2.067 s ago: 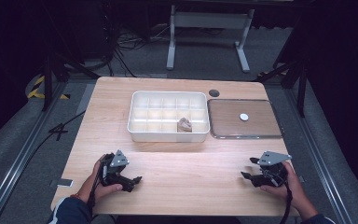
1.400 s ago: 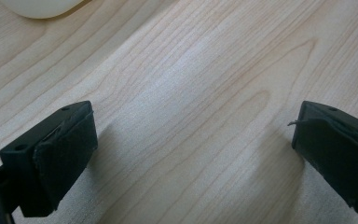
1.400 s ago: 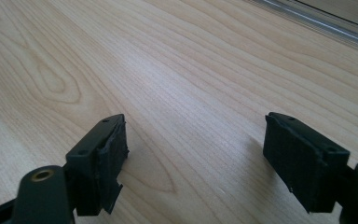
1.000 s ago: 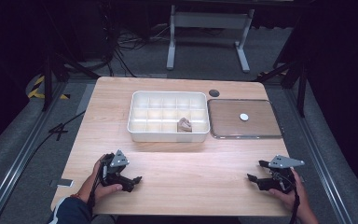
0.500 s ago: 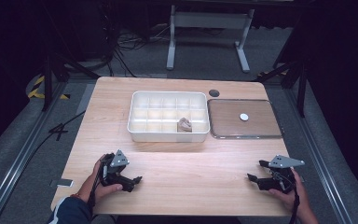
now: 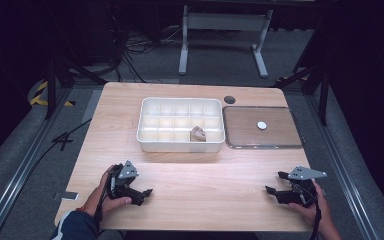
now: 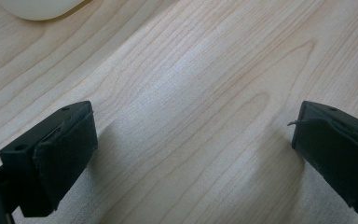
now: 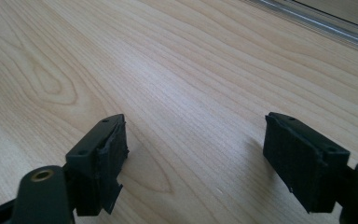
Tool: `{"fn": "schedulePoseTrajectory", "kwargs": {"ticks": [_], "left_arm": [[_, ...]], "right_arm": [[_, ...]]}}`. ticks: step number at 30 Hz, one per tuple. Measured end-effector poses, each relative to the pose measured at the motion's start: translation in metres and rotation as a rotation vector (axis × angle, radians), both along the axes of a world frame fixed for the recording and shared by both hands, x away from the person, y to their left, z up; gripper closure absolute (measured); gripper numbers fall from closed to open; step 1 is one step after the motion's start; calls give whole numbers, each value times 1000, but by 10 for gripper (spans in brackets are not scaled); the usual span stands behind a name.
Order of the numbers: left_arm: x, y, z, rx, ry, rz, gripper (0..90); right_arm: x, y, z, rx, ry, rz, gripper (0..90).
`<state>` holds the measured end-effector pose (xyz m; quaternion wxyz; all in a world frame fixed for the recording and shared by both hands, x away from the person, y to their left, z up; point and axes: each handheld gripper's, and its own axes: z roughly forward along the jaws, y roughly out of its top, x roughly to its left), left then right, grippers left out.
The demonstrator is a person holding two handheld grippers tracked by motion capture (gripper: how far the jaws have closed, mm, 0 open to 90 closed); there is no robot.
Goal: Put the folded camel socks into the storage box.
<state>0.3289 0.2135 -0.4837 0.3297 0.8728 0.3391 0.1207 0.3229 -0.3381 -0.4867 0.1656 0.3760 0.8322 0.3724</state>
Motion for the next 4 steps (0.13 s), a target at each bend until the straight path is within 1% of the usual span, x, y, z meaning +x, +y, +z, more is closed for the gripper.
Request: {"fn": "schedulePoseTrajectory", "kwargs": {"ticks": [4], "left_arm": [[0, 0, 0, 0, -1, 0, 2]], "right_arm": [[0, 0, 0, 0, 1, 0, 221]]}}
